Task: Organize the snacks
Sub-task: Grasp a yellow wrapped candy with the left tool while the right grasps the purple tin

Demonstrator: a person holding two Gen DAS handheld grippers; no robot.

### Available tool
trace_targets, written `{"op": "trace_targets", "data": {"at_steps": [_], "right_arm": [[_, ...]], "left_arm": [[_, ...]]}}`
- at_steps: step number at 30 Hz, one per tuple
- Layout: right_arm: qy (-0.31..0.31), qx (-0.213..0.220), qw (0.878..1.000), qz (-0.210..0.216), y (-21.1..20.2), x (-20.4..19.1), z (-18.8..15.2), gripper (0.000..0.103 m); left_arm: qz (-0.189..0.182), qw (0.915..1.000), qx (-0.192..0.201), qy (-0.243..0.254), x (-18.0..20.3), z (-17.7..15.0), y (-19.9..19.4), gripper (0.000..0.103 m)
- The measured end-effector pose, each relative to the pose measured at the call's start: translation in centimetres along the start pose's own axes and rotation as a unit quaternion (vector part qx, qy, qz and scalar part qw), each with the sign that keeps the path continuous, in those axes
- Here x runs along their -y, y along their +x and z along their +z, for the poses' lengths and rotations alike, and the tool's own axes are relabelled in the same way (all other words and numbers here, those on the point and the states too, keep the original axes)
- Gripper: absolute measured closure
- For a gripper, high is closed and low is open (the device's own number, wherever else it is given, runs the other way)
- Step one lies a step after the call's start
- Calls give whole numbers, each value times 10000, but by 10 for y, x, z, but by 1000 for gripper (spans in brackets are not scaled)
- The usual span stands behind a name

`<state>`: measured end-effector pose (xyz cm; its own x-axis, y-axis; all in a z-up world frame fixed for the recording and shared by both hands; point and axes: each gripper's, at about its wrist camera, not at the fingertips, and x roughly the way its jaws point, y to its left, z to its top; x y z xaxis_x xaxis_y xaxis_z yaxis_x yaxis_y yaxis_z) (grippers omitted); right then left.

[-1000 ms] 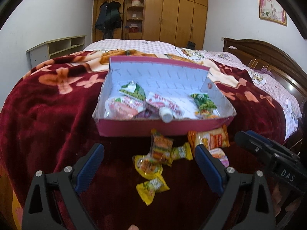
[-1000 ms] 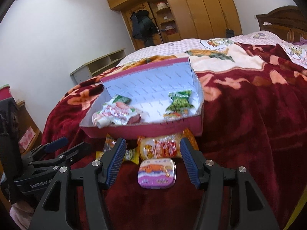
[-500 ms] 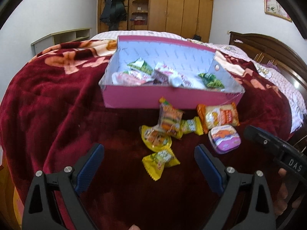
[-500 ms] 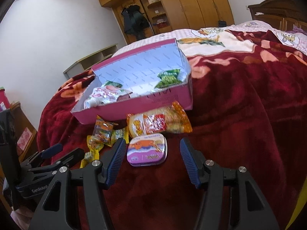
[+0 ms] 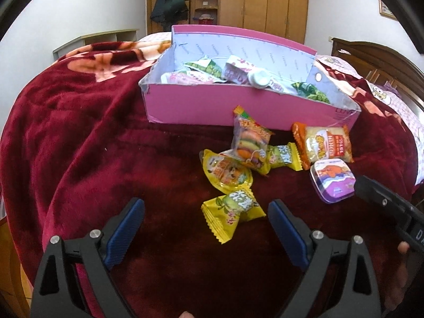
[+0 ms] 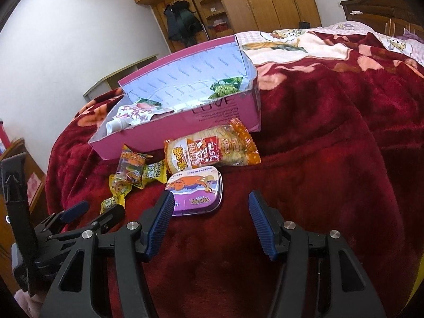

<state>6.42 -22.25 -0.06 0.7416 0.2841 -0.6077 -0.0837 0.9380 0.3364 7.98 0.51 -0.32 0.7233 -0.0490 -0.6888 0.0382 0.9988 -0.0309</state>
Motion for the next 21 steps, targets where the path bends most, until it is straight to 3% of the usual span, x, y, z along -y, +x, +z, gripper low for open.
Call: {"op": "trace_targets", "data": {"at_steps": [8, 15, 21], "right_arm": [[-102, -9, 9999, -69, 4, -4, -1, 43], [-234, -74, 9996, -128, 13, -15, 3, 43], [-331, -216, 9990, -229, 28, -26, 6, 43]], "left_arm": [[131, 9999, -3, -65, 1, -2, 3, 13], [173, 9997, 41, -163, -5, -4, 5, 28], [141, 9996, 94, -211, -8, -5, 5, 30]]}}
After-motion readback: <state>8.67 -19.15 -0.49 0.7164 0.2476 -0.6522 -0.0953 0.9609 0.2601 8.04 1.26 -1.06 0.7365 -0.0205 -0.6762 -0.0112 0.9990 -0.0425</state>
